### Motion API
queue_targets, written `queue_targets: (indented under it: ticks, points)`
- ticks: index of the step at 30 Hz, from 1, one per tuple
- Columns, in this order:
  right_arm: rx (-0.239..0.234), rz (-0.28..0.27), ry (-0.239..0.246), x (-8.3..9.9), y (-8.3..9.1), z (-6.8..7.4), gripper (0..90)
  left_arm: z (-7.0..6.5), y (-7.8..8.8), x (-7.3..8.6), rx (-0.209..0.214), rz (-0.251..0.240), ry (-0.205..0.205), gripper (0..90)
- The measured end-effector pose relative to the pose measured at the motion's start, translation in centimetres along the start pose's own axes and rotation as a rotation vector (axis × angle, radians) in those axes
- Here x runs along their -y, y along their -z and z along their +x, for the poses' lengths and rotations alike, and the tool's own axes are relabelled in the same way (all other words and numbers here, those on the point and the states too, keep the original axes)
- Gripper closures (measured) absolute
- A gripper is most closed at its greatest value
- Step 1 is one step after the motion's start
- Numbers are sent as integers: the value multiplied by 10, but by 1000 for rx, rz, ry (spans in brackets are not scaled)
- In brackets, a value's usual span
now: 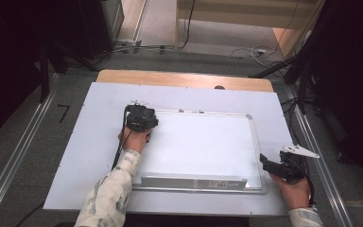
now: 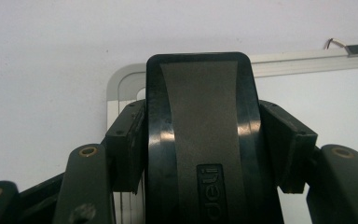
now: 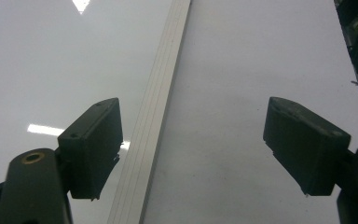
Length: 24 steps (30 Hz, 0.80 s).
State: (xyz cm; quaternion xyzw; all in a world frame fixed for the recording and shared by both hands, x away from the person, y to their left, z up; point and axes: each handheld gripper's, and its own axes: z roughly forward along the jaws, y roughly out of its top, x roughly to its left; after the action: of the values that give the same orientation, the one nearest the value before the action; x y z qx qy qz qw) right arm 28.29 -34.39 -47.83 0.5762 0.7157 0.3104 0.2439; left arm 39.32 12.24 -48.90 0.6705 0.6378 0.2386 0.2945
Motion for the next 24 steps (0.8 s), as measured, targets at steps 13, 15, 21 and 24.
queue_targets:
  ticks: [13,15,21,24]
  points:
    - [-2,-1,3,0,0,0,183,-1,12,-2,36,-49,-13,278]
    - [-2,0,3,0,0,0,183,-1,16,-2,42,-59,-13,274]
    - [1,1,3,0,0,0,183,-2,27,-4,76,-91,-9,242]
    - [0,0,3,0,0,0,183,-3,32,-5,88,-106,-8,242]
